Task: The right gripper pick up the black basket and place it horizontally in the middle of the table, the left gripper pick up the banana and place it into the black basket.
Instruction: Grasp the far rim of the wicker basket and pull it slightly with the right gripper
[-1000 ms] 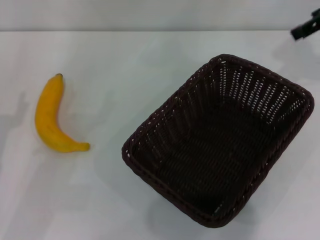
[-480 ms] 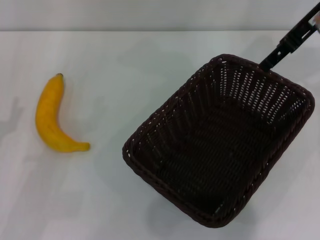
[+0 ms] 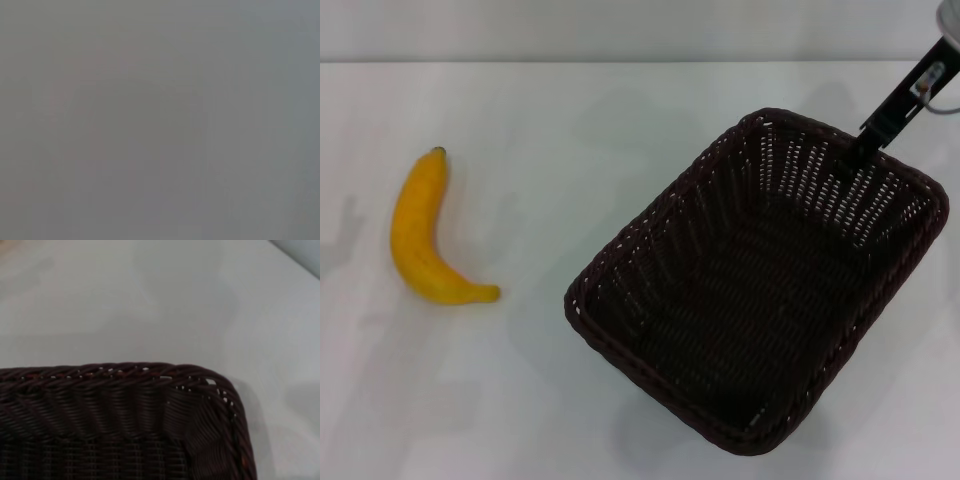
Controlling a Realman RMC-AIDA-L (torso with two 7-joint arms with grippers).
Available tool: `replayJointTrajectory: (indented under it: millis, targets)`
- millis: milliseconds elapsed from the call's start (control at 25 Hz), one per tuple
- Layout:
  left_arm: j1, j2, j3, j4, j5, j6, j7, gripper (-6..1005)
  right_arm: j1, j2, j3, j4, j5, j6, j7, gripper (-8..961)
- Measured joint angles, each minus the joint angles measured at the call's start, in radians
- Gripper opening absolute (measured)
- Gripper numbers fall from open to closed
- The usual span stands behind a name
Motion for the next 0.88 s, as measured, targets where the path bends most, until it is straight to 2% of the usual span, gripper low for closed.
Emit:
replayJointTrajectory:
  millis: [120,440,560,880]
  targets:
    - [0.001,-0.001,0.0,0.001,0.0,0.002,0.0,860,0.003,0.007,-0.004,0.029,-0.01,-0.024,0.001,697]
    - [0.002,-0.001,-0.005,0.001,-0.006,0.002,0.006,860,0.036,0.054,-0.014,0.067,-0.111,-0.062,0.013,687]
    - [0.001,0.001,-0.006,0.009,-0.008,0.004,0.007,860,0.059,0.065,-0.018,0.104,-0.139,-0.077,0.021,683]
    - [-0.001,0.0,-0.008,0.026,-0.013,0.007,0.008,860,0.086,0.071,-0.04,0.139,-0.148,-0.091,0.048,672]
